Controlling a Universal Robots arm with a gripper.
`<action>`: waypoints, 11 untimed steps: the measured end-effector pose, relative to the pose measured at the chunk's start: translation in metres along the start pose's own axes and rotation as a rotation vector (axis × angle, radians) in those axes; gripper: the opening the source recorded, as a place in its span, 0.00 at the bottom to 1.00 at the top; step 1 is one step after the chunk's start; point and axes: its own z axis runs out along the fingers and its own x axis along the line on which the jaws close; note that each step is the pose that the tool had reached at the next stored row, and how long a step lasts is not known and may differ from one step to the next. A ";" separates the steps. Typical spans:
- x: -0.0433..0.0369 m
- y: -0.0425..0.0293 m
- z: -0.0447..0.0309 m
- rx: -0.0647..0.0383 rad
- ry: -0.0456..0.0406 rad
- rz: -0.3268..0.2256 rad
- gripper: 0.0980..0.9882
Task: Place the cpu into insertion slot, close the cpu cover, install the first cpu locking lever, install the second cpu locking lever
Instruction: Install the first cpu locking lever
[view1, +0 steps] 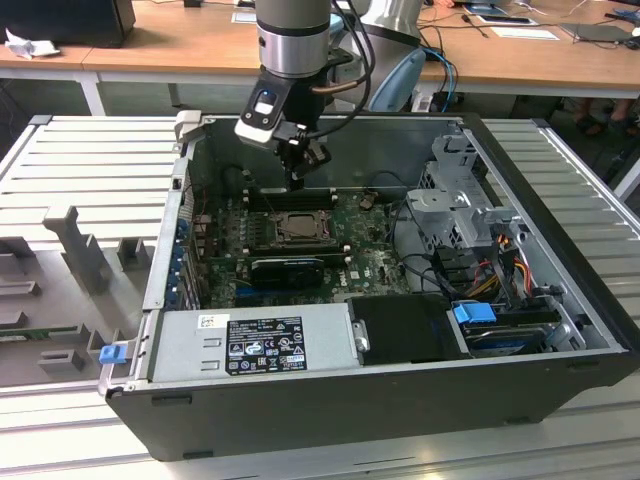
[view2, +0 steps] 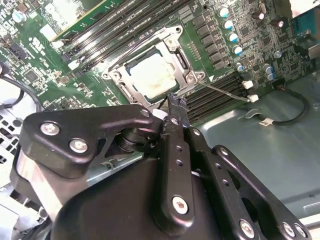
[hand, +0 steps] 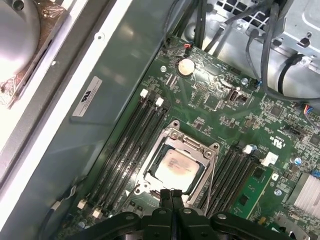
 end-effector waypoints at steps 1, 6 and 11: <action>0.0000 0.0000 0.0000 0.000 0.0003 -0.007 0.01; 0.0000 0.0000 0.0000 0.001 0.0024 -0.051 0.01; 0.0000 0.0000 0.0000 0.001 0.0040 -0.085 0.01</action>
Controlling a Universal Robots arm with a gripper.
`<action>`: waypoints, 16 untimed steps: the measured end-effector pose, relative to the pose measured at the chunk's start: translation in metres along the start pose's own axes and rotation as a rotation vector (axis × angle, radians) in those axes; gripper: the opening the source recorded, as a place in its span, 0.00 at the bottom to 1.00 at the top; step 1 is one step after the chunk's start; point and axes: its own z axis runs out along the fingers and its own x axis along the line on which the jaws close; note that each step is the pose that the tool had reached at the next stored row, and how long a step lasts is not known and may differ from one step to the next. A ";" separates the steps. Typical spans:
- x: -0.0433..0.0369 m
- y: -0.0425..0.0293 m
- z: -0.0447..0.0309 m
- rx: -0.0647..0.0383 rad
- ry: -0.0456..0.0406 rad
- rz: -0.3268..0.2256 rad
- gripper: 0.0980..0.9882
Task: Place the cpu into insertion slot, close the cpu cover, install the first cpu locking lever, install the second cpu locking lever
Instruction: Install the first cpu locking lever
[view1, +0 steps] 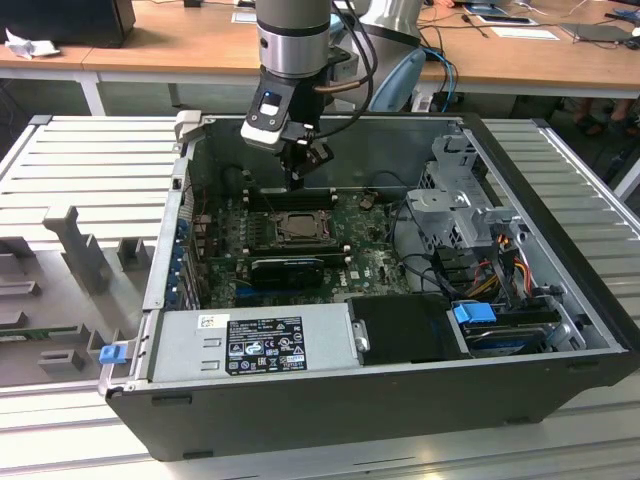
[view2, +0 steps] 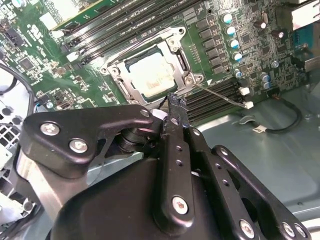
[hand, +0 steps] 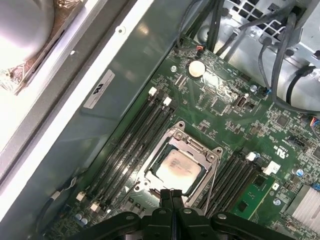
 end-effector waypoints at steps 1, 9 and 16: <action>0.0000 0.0000 0.0000 0.000 0.0002 -0.005 0.01; 0.0000 0.0000 0.0000 0.002 0.0024 -0.066 0.01; 0.0000 0.0000 0.0000 0.002 0.0042 -0.103 0.01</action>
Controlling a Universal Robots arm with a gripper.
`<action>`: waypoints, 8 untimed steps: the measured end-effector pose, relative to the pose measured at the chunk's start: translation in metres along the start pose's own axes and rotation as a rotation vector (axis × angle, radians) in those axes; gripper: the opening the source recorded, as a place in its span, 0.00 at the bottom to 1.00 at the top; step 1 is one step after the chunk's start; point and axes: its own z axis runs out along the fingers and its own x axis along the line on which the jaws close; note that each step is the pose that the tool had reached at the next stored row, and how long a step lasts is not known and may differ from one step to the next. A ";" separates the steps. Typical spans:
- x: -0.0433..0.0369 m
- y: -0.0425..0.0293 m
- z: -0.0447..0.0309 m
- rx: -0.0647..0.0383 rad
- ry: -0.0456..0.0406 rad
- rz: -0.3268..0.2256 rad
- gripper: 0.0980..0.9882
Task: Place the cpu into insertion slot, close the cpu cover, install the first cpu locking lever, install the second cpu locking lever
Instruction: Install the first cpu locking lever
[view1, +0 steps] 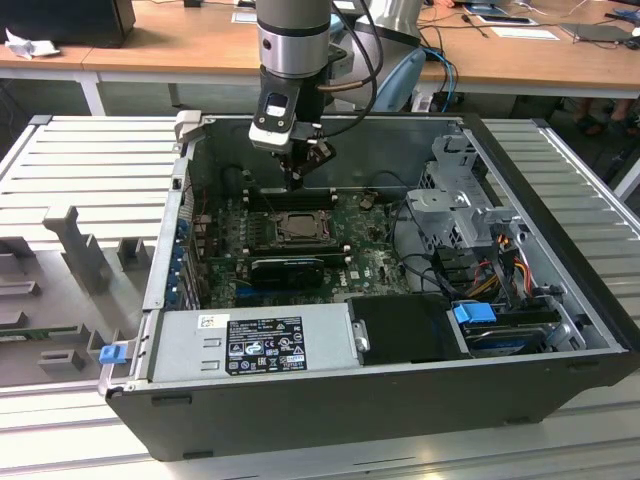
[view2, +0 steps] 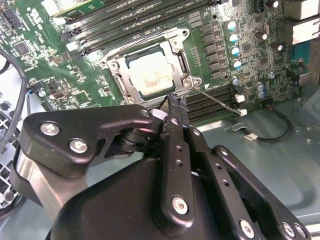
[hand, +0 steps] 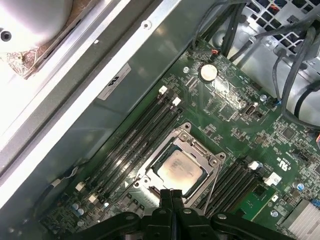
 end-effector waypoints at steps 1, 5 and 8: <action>0.0000 0.0000 0.0000 0.000 0.0003 -0.007 0.01; 0.0000 0.0000 0.0000 0.000 0.0013 -0.027 0.01; 0.0000 0.0000 0.0000 0.001 0.0020 -0.043 0.01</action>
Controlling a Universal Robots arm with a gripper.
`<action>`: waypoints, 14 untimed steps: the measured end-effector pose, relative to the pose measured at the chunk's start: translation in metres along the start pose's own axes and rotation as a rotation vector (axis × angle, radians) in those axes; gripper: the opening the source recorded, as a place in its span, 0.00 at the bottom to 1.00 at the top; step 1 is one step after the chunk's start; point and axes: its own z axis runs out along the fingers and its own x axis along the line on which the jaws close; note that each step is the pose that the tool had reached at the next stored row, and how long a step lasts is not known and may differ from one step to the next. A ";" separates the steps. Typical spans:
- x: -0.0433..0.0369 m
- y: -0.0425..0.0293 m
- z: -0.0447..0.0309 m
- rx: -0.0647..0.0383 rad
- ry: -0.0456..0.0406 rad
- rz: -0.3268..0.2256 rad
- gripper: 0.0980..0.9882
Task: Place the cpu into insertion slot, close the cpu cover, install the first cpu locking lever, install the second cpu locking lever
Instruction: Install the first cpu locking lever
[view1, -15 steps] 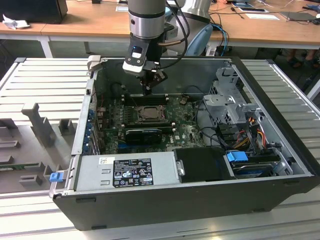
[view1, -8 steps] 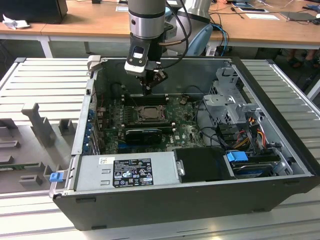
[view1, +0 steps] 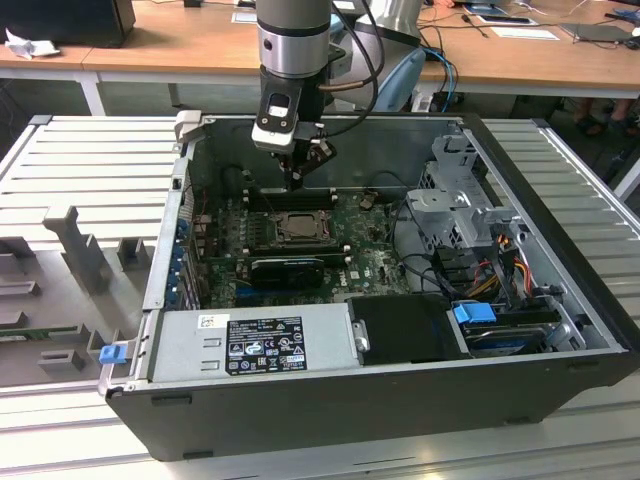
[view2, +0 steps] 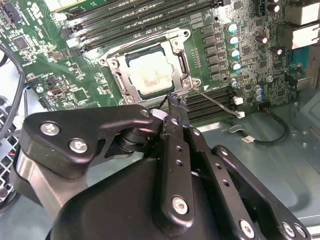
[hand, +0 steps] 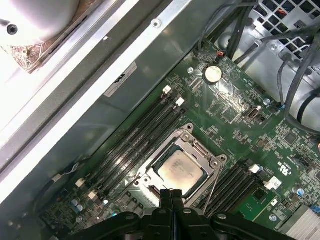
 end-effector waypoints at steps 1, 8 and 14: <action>0.0000 0.0000 0.0000 0.000 0.0002 -0.005 0.01; 0.0000 0.0000 0.0000 0.001 0.0031 -0.065 0.01; 0.0000 0.0000 0.0000 0.002 0.0054 -0.112 0.01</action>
